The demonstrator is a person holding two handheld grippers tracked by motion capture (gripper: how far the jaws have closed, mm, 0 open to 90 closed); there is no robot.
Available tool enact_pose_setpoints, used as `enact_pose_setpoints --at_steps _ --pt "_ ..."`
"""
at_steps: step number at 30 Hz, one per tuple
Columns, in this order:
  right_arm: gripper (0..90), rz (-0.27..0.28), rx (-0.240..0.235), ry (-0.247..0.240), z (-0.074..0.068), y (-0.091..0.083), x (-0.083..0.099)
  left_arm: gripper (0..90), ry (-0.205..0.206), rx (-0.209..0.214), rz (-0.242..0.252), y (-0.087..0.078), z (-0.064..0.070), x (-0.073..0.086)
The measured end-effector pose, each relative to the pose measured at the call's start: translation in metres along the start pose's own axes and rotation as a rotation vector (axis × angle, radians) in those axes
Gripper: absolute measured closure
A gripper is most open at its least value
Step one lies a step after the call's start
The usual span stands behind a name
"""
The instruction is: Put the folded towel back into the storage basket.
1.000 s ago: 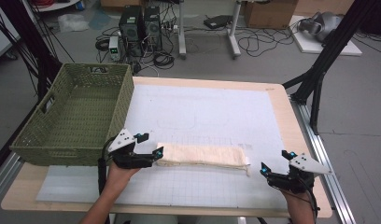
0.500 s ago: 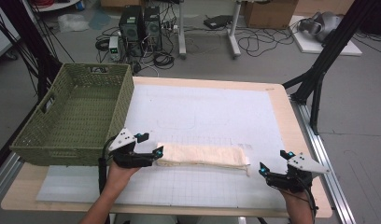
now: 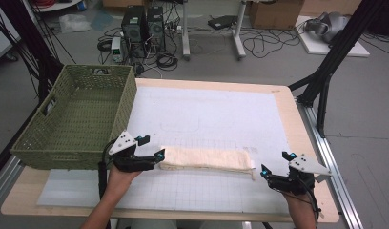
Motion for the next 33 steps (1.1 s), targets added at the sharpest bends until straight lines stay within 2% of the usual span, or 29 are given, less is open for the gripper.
enact_pose_setpoints --at_steps 7,12,17,22,30,33 --pt "11.4 0.002 -0.003 0.006 -0.001 0.003 -0.002 19.0 -0.023 -0.015 -0.059 0.003 -0.003 0.008" --pt "11.4 -0.007 -0.009 -0.004 -0.002 0.003 -0.001 19.5 -0.065 -0.035 -0.120 0.009 -0.004 0.013" --pt "11.4 -0.001 -0.009 -0.009 -0.003 0.003 -0.002 27.7 -0.093 -0.051 -0.180 0.015 -0.004 0.020" --pt "11.4 -0.004 -0.012 -0.013 -0.004 0.003 -0.002 33.3 -0.083 -0.066 -0.222 0.020 -0.004 0.024" --pt "11.4 -0.010 -0.016 -0.016 -0.004 0.003 -0.001 39.2 -0.063 -0.068 -0.304 0.026 0.001 0.029" --pt "11.4 -0.011 -0.017 -0.015 -0.005 0.003 -0.001 41.1 -0.032 -0.068 -0.325 0.027 0.003 0.030"
Point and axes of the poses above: each handheld gripper's, and its own axes: y roughly forward along the jaws, x roughly out of its underside, z roughly to its right, the point moved 2 cm from there along y, roughly forward along the jaws
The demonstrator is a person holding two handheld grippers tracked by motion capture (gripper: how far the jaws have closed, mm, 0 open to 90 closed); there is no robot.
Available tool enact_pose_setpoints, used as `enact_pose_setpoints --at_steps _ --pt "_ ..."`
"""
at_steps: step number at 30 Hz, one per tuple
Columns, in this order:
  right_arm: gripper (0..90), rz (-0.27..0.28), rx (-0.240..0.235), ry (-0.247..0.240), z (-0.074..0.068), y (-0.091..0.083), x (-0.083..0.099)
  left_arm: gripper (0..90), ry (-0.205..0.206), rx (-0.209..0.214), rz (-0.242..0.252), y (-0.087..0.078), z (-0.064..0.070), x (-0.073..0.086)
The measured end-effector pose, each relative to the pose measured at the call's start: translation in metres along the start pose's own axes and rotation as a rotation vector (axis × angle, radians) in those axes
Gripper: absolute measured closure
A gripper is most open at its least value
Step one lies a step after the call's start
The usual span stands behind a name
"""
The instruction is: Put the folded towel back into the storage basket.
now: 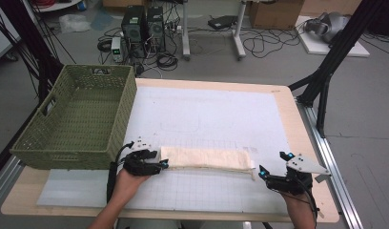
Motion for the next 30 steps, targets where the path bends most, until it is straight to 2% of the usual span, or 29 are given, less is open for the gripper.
enact_pose_setpoints --at_steps 2,7,11,15,19,26,30 --pt "11.4 0.000 -0.001 0.001 0.000 0.000 0.000 43.8 0.022 0.002 -0.011 -0.001 0.001 0.000" --pt "11.4 0.001 -0.003 -0.002 0.000 0.000 0.000 50.2 0.041 0.008 -0.011 0.000 0.004 0.001" --pt "11.4 -0.003 -0.007 0.004 0.000 0.000 0.000 58.3 0.061 0.034 -0.014 0.000 0.006 0.001" --pt "11.4 -0.004 -0.008 -0.003 -0.001 0.001 0.000 68.5 0.052 0.063 -0.016 0.000 0.006 0.001" --pt "11.4 -0.007 -0.015 0.003 -0.002 0.002 0.000 78.6 0.054 0.064 -0.010 0.000 0.008 0.001" --pt "10.6 -0.021 -0.039 0.023 -0.005 0.009 0.001 82.1 0.043 0.056 0.005 -0.001 0.008 0.000" --pt "10.6 -0.049 -0.044 0.063 -0.008 0.018 0.002 82.1 0.038 0.058 0.024 -0.004 0.008 -0.002"
Point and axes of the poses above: each handheld gripper's, and its own axes: y roughly forward along the jaws, x roughly out of its underside, z roughly to its right, the point moved 2 cm from there along y, roughly forward along the jaws
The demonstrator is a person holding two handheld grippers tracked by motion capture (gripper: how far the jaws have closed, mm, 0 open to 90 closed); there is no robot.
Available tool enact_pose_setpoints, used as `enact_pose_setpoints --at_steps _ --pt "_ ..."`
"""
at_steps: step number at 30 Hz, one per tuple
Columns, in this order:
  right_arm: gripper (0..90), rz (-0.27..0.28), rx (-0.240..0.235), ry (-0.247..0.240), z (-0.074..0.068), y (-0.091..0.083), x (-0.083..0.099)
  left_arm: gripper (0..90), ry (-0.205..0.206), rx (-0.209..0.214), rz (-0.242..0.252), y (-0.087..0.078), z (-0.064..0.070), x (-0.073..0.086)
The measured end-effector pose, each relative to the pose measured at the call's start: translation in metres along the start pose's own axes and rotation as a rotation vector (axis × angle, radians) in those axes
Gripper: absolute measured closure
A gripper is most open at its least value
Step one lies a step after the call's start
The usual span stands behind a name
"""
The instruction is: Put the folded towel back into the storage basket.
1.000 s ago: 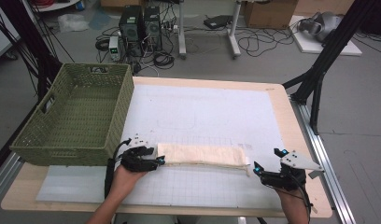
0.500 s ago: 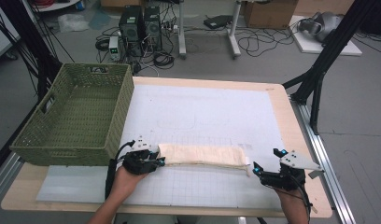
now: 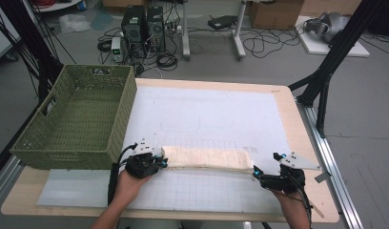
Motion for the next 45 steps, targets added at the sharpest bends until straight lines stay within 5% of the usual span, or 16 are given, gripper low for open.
enact_pose_setpoints --at_steps 6,12,20,30,37,45 --pt "11.2 -0.032 -0.015 0.027 -0.005 0.017 -0.003 82.2 -0.007 0.007 0.015 -0.002 0.000 -0.001" --pt "32.8 -0.076 -0.013 0.006 -0.013 0.034 -0.003 82.2 -0.004 0.004 0.023 -0.004 -0.001 -0.001" --pt "45.7 -0.150 -0.069 0.015 -0.016 0.047 0.005 82.6 -0.004 0.006 0.025 -0.004 -0.001 -0.001" --pt "52.5 -0.173 -0.075 0.021 -0.018 0.049 0.008 82.6 0.003 0.007 0.022 -0.005 0.000 0.000" --pt "76.4 -0.189 -0.133 0.094 -0.021 0.048 0.008 82.8 0.004 0.006 0.014 -0.003 0.000 0.002" --pt "81.0 -0.187 -0.108 0.033 -0.026 0.047 0.005 83.9 0.025 -0.004 0.044 -0.007 0.002 -0.001"
Point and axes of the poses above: each handheld gripper's, and its own axes: y roughly forward along the jaws, x roughly out of its underside, z roughly to its right, the point moved 2 cm from there along y, roughly forward along the jaws
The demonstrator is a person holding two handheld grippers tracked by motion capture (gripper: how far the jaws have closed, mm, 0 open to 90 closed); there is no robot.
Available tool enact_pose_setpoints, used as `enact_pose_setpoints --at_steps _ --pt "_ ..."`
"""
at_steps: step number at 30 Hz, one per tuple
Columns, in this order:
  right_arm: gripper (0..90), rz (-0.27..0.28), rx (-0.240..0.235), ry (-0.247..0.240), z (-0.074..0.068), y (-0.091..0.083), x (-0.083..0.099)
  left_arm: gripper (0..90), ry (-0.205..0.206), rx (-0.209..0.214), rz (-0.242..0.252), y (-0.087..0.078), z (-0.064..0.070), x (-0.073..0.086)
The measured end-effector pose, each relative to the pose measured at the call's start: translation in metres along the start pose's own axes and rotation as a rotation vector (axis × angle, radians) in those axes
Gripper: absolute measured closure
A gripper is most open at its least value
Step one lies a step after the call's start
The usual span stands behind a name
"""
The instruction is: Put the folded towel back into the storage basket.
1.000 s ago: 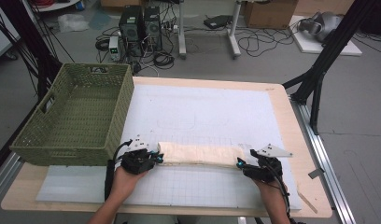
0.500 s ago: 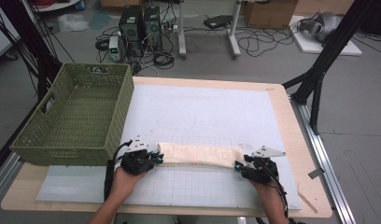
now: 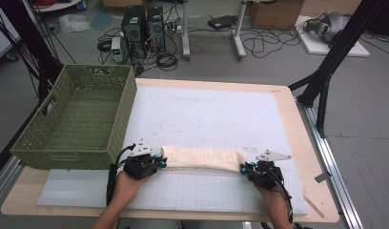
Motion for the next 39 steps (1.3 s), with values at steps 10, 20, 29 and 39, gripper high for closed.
enact_pose_setpoints --at_steps 10,20,29,39 --pt "81.2 0.065 0.025 -0.014 0.003 -0.016 -0.013 84.1 0.027 0.006 0.085 -0.016 0.003 -0.016" --pt "81.2 0.111 0.028 -0.091 -0.006 -0.022 -0.049 84.1 0.025 -0.019 0.174 -0.046 -0.004 -0.036" --pt "81.2 0.155 0.009 -0.171 -0.014 -0.015 -0.096 84.0 0.042 -0.058 0.236 -0.082 -0.013 -0.051" --pt "81.3 0.189 -0.028 -0.229 -0.030 0.008 -0.150 84.1 0.050 -0.117 0.296 -0.124 -0.026 -0.058"
Point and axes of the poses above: each handheld gripper's, and its own axes: y roughly forward along the jaws, x roughly out of its underside, z roughly to its right, the point moved 2 cm from there along y, roughly forward along the jaws
